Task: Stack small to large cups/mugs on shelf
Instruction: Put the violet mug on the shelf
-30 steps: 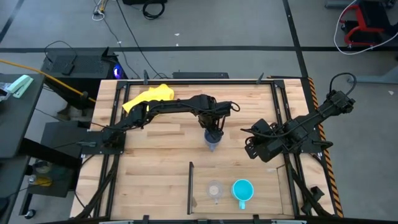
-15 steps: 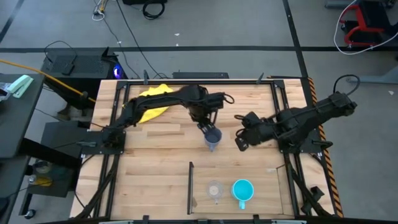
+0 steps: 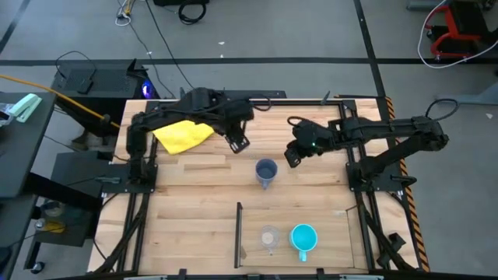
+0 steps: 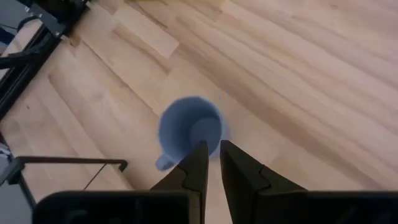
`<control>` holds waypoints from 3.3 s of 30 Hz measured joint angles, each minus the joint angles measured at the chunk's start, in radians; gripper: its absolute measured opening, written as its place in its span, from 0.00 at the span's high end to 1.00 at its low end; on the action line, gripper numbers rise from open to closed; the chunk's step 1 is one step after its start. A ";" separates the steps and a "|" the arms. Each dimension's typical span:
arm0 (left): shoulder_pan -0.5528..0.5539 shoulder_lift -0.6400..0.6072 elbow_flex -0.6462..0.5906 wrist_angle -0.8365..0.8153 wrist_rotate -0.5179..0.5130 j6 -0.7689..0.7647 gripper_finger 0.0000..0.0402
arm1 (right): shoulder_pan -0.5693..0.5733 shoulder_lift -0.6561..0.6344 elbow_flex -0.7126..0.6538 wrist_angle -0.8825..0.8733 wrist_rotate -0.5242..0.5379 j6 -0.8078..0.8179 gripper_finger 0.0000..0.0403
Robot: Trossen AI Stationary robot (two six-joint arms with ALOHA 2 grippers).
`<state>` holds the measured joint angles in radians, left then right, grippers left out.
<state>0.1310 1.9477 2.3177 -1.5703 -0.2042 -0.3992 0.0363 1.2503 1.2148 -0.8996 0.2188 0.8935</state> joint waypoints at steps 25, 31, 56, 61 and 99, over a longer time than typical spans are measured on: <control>0.365 -0.236 -0.681 0.053 0.069 0.044 0.72 | -0.193 0.170 0.000 0.113 -0.191 -0.205 0.77; 0.318 -0.460 -1.044 0.283 0.148 -0.042 0.74 | -0.193 0.250 0.000 0.106 -0.235 -0.274 0.77; -0.026 -0.704 -1.529 0.778 0.202 -0.487 0.77 | -0.155 0.359 0.000 0.087 -0.266 -0.326 0.77; -0.045 -0.704 -1.529 0.833 0.201 -0.507 0.77 | -0.143 0.360 0.000 0.101 -0.266 -0.317 0.77; -0.047 -0.704 -1.529 0.862 0.178 -0.507 0.81 | -0.145 0.476 -0.002 0.146 -0.246 -0.300 0.79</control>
<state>0.0845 1.2438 0.7887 -0.7082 -0.0257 -0.9058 -0.1089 1.7262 1.2125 -0.7538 -0.0269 0.5934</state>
